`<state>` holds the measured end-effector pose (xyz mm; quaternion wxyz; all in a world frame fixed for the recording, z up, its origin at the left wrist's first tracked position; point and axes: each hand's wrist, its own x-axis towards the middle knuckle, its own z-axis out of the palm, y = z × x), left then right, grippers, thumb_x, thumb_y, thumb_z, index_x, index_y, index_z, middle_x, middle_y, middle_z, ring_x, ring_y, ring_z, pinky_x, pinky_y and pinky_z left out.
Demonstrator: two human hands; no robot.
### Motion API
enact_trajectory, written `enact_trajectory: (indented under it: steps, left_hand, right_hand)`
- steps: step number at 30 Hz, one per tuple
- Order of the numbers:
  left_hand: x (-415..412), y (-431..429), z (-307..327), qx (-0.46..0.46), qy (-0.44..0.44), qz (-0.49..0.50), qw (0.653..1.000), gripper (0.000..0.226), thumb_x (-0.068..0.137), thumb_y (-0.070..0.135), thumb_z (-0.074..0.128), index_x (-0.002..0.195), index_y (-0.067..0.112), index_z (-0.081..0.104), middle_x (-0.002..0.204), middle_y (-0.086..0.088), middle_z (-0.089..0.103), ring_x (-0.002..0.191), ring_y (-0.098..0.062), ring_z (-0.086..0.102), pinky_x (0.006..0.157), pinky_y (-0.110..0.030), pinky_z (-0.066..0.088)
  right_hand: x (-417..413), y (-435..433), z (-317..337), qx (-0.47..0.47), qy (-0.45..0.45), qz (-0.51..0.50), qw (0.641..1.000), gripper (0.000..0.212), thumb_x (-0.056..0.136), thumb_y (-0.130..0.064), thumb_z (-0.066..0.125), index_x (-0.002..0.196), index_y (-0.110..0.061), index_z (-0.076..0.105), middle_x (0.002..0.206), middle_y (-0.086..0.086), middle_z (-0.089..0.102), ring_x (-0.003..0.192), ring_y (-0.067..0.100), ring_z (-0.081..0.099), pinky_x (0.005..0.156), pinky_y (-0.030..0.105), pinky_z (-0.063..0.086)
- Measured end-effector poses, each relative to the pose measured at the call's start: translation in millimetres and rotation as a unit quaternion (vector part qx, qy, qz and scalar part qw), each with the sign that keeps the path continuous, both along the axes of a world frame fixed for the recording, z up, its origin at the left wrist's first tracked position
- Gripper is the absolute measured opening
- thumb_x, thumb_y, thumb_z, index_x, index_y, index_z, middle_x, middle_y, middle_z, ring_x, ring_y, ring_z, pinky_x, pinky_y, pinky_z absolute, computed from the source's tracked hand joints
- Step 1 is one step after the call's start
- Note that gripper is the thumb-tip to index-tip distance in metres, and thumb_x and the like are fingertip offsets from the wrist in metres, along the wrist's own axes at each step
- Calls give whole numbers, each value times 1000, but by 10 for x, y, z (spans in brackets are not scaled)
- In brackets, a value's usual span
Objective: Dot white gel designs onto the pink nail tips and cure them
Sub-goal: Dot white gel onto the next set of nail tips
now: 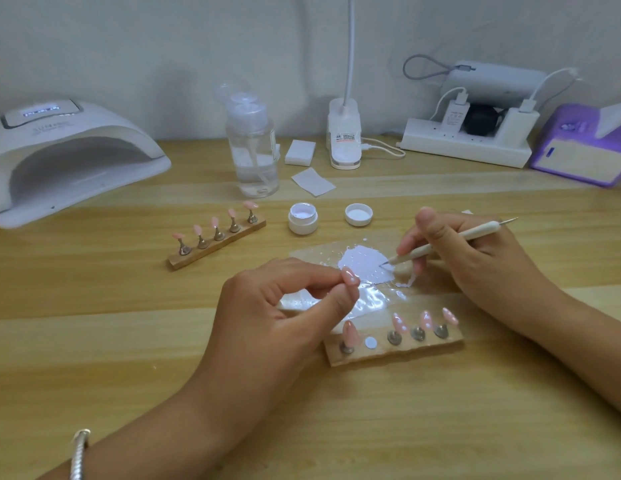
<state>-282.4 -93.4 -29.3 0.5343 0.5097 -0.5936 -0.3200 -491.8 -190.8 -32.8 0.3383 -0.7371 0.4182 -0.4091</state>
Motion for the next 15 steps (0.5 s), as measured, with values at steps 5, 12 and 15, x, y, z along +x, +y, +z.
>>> enact_trajectory:
  steps: [5,12,15]
  left_hand:
    - [-2,-2,0,-3,3,-4,1000,2,77,24,78,77,26,79,77,6,73,82,-4,69,62,-2,43]
    - [8,-7,-19,-8,-2,-9,1000,2,76,27,81,76,28,79,77,8,73,81,-7,67,63,-3,43]
    - [16,-11,-34,-12,1,-14,1000,2,76,27,81,77,28,80,77,8,73,83,-12,67,64,-6,45]
  right_hand:
    - [-2,-8,-10,6,-3,3,1000,45,98,-44,45,74,-19,73,64,4,67,65,13,65,64,20,50]
    - [-3,-10,-15,-3,4,-9,1000,46,99,-43,43,73,-20,73,64,2,66,67,10,64,66,16,46]
    - [-2,-5,-12,1,3,-5,1000,45,99,-42,43,73,-21,73,64,1,67,70,10,64,67,16,46]
